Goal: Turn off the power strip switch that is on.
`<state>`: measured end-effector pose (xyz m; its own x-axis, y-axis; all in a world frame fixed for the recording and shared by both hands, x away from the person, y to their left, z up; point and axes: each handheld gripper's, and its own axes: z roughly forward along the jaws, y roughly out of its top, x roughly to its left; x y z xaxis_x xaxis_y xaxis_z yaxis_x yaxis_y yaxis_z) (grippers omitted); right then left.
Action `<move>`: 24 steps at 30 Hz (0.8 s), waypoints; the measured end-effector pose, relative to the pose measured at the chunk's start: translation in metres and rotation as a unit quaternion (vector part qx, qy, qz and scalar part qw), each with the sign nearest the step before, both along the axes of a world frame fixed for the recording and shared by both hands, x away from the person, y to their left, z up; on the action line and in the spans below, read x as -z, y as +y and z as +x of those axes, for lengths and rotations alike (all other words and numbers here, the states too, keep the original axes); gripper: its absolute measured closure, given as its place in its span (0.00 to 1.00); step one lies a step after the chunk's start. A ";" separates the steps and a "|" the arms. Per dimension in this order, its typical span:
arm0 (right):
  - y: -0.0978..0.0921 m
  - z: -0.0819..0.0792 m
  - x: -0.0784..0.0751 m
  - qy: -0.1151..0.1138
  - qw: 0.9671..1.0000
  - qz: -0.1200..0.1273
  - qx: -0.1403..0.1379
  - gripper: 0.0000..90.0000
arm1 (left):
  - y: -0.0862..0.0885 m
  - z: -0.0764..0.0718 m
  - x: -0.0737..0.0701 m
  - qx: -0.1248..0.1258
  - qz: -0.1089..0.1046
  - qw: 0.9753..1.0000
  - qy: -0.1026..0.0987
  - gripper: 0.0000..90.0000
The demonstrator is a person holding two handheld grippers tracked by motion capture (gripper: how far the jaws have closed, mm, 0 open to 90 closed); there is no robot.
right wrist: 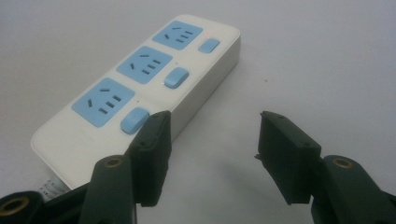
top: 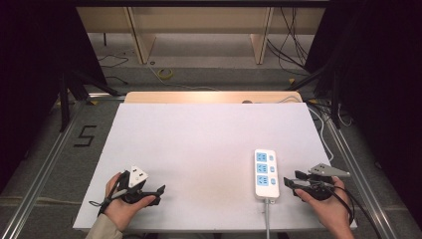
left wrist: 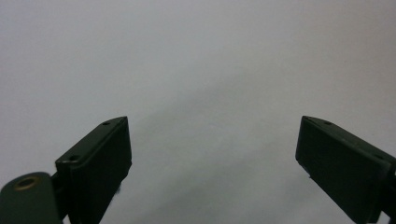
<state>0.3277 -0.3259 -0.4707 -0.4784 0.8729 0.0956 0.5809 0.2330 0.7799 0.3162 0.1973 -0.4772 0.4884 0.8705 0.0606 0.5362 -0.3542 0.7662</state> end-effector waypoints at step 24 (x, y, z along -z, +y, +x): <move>0.004 0.000 -0.017 0.016 0.998 -0.056 -0.025 1.00 | 0.001 0.002 0.000 -0.005 0.008 1.000 -0.005 0.15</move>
<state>0.3278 -0.3217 -0.4536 -0.5192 0.8545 0.0140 0.5908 0.3470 0.7284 0.3177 0.1985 -0.4776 0.4789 0.8743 0.0789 0.5322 -0.3606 0.7660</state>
